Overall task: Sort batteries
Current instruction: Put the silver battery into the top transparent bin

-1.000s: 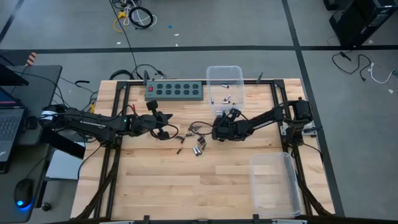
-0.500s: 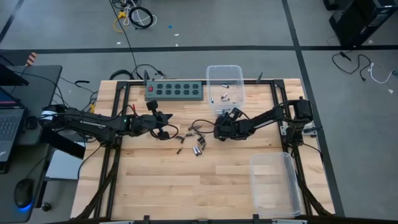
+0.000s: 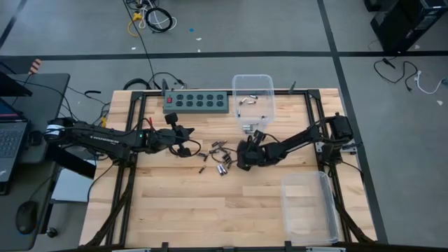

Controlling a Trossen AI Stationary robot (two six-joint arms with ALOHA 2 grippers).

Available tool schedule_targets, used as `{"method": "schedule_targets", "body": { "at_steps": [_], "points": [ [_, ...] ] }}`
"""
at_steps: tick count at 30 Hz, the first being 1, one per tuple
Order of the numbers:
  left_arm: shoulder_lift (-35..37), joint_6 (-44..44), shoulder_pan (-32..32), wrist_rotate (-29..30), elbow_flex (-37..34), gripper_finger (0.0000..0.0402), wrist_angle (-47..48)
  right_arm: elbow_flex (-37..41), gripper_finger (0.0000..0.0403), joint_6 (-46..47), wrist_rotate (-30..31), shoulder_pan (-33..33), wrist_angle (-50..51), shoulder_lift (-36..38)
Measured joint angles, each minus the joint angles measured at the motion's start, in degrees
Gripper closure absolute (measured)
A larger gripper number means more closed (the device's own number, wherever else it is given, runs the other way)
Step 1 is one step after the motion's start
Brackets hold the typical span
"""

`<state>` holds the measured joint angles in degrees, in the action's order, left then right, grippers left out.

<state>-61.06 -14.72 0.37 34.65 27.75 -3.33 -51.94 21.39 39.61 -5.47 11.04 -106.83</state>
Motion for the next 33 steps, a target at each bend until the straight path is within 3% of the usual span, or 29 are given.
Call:
{"method": "schedule_targets", "body": {
  "at_steps": [5,8,13,22,33],
  "points": [
    [0.0,0.0,0.0,0.0,0.0,0.0402,-0.1,0.4,0.0403,1.2,9.1,0.7,2.4,0.0],
    [0.0,0.0,0.0,0.0,0.0,0.0402,-0.3,2.1,0.0403,1.6,10.7,3.7,1.9,0.0],
    [0.0,0.1,0.0,0.0,0.0,0.0402,-0.2,4.8,0.0403,1.6,8.9,6.9,-2.2,0.1],
    [0.0,0.1,0.0,0.0,0.0,0.0402,-0.1,5.2,0.0403,1.0,2.7,6.8,-4.0,0.1],
    [0.0,0.0,0.0,0.0,0.0,0.0402,-0.1,2.4,0.0403,5.9,-4.7,0.3,-3.0,0.3]
  ]
}}
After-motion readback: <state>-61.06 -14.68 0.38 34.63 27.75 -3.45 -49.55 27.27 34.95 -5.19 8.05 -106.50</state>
